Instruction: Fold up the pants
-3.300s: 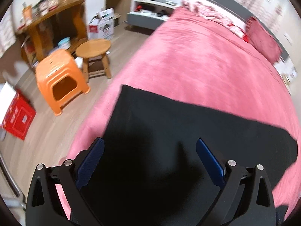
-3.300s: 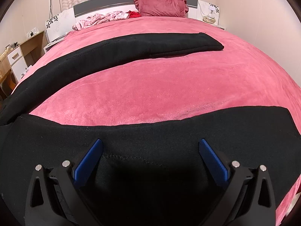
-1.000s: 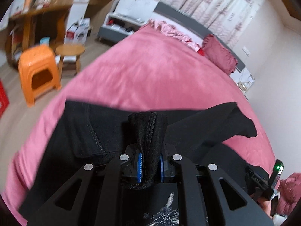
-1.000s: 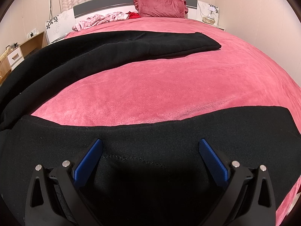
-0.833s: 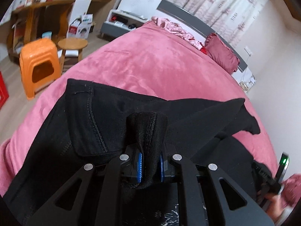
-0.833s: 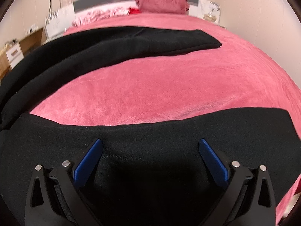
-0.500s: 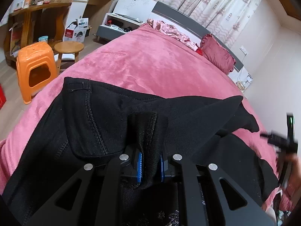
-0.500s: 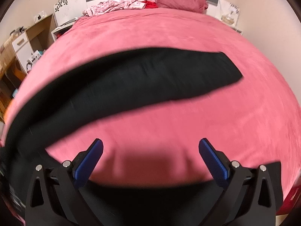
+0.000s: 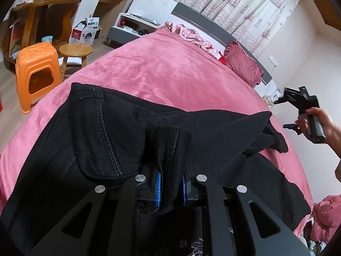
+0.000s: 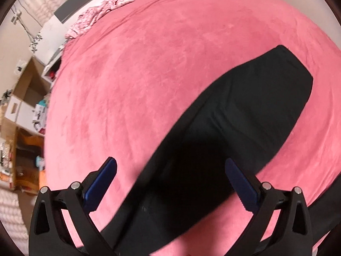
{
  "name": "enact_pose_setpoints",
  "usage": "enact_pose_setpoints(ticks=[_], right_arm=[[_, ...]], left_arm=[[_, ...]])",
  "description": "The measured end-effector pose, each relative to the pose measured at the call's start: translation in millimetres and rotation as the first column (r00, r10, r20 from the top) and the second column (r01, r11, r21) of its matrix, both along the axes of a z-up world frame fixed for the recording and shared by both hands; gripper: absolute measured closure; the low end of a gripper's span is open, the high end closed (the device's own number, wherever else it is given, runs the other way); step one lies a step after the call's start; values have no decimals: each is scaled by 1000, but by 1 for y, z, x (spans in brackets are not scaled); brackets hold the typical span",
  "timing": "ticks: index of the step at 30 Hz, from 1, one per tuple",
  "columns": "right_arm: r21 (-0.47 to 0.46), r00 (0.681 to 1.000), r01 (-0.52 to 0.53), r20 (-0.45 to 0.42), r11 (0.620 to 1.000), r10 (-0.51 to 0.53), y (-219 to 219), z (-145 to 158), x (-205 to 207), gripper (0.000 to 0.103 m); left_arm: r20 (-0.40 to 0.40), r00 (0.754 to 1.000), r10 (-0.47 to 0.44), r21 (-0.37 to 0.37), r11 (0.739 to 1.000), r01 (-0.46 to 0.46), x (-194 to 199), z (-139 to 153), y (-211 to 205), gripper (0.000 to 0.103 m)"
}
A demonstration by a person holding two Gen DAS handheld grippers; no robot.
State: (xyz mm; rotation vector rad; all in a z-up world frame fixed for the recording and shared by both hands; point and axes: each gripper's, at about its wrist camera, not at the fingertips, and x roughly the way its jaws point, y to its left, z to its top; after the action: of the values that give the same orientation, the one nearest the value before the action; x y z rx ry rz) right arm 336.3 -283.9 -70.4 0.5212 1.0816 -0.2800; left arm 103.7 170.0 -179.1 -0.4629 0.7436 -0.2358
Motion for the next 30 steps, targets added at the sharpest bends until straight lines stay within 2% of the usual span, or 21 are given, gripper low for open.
enact_pose_setpoints(ticks=[1, 3, 5, 6, 8, 9, 11, 15, 16, 18, 21, 23, 27, 30], right_arm=[[-2, 1000, 1, -3, 1000, -1, 0, -4, 3, 4], [-4, 1000, 6, -26, 1000, -6, 0, -15, 6, 15], [8, 998, 15, -55, 1000, -14, -2, -27, 4, 35], [18, 998, 16, -67, 1000, -15, -4, -33, 4, 40], [37, 997, 9, -79, 999, -6, -6, -40, -2, 60], [53, 997, -14, -75, 998, 18, -7, -42, -5, 65], [87, 997, -56, -44, 995, 60, -8, -40, -11, 90], [88, 993, -110, 60, 990, 105, -13, -16, -37, 95], [89, 990, -117, 84, 989, 110, -15, -10, -44, 95], [114, 983, -126, 147, 986, 108, -22, 4, -65, 95], [166, 974, -125, 210, 978, 89, -35, 18, -98, 95], [185, 966, -132, 246, 974, 84, -40, 25, -122, 95], [167, 941, -161, 323, 973, 101, -42, 35, -178, 95], [135, 924, -176, 364, 975, 116, -35, 33, -222, 95]], left_arm=[[0, 1000, -1, -2, 1000, 1, 0, 0, 1, 90], [-1, 1000, -3, -5, 1000, 3, 1, 0, 1, 90], [-1, 1000, -4, -7, 1000, 4, 1, -1, 1, 90], [-1, 1000, -5, -8, 1000, 5, 1, -1, 2, 90], [-1, 1000, -7, -9, 1000, 7, 1, -1, 1, 90], [-1, 1000, -8, -9, 1000, 8, 1, -2, 1, 90], [-1, 1000, -10, -12, 1000, 10, 1, -2, 2, 90], [-18, 1000, -12, -39, 999, 11, 3, 2, 6, 90], [-28, 1000, -7, -61, 998, 6, 4, 3, 9, 90], [-35, 999, 29, -151, 988, -34, 5, 12, 21, 90], [16, 997, 82, -234, 969, -76, 3, 36, 37, 90], [78, 992, 95, -251, 965, -73, -2, 58, 44, 90], [147, 983, 107, -278, 958, -63, -11, 86, 53, 90], [156, 980, 125, -329, 942, -67, -20, 91, 61, 90]])
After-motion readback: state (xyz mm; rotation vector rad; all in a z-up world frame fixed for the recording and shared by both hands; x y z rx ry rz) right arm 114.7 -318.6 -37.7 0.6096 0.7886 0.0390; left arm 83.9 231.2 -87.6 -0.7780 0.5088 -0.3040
